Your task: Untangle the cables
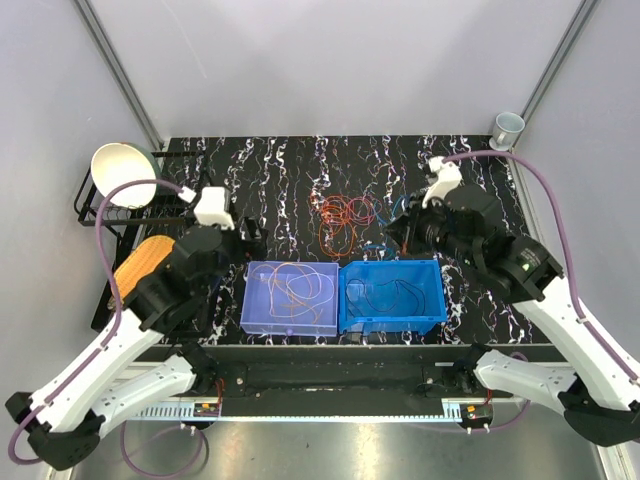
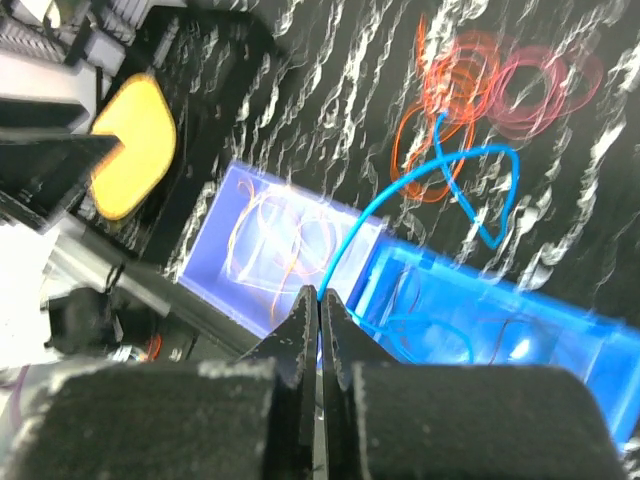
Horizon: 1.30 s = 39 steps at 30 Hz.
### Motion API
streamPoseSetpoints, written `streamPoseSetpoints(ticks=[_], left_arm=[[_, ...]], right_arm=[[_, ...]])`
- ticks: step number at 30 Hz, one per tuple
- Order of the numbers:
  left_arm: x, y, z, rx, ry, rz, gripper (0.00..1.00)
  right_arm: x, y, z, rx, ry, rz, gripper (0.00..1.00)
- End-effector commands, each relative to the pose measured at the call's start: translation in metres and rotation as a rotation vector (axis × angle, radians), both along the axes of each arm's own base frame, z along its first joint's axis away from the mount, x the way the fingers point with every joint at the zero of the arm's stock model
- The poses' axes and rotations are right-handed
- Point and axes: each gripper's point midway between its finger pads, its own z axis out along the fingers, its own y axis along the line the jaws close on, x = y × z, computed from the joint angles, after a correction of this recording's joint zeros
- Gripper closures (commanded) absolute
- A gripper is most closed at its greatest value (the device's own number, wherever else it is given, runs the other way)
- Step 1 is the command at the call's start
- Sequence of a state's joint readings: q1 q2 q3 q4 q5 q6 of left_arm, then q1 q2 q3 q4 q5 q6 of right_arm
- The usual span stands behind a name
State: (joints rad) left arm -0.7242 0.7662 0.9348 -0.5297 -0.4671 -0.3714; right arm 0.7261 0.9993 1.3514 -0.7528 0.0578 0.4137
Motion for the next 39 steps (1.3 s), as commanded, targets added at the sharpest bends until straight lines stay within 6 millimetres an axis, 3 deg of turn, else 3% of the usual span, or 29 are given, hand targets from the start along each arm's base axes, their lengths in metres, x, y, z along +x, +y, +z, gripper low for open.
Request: streamPoseSetpoints(ticks=[1, 2, 8, 17, 23, 26, 28, 30, 34, 39], left_arm=[[-0.012, 0.022, -0.013, -0.005, 0.013, 0.067, 0.04], [-0.014, 0.023, -0.02, 0.0, 0.024, 0.07, 0.04], [-0.019, 0.03, -0.02, -0.016, 0.016, 0.089, 0.04], [-0.018, 0.029, -0.02, -0.015, 0.019, 0.086, 0.04], [-0.019, 0.03, -0.02, -0.019, 0.014, 0.087, 0.04], [-0.02, 0.03, -0.02, -0.017, 0.017, 0.085, 0.04], [-0.02, 0.03, -0.021, -0.018, 0.02, 0.084, 0.04], [-0.019, 0.028, -0.02, -0.023, 0.021, 0.081, 0.04], [-0.014, 0.021, -0.02, -0.02, 0.032, 0.072, 0.04], [-0.001, 0.002, -0.018, -0.014, 0.046, 0.034, 0.03]], right_arm=[[-0.026, 0.011, -0.042, 0.072, 0.18, 0.054, 1.0], [-0.03, 0.013, -0.06, 0.065, 0.225, 0.058, 1.0], [-0.05, 0.012, -0.102, 0.109, 0.376, 0.038, 1.0], [-0.073, -0.009, -0.129, 0.091, 0.471, -0.022, 1.0], [-0.067, -0.027, -0.147, 0.031, 0.501, -0.153, 1.0], [-0.059, -0.041, -0.148, -0.006, 0.509, -0.264, 0.43], [-0.054, -0.048, -0.136, -0.011, 0.482, -0.309, 0.01], [-0.046, -0.059, -0.126, -0.026, 0.438, -0.368, 0.0], [-0.036, -0.061, -0.1, -0.021, 0.364, -0.37, 0.0], [-0.029, -0.052, -0.105, -0.053, 0.362, -0.338, 0.0]])
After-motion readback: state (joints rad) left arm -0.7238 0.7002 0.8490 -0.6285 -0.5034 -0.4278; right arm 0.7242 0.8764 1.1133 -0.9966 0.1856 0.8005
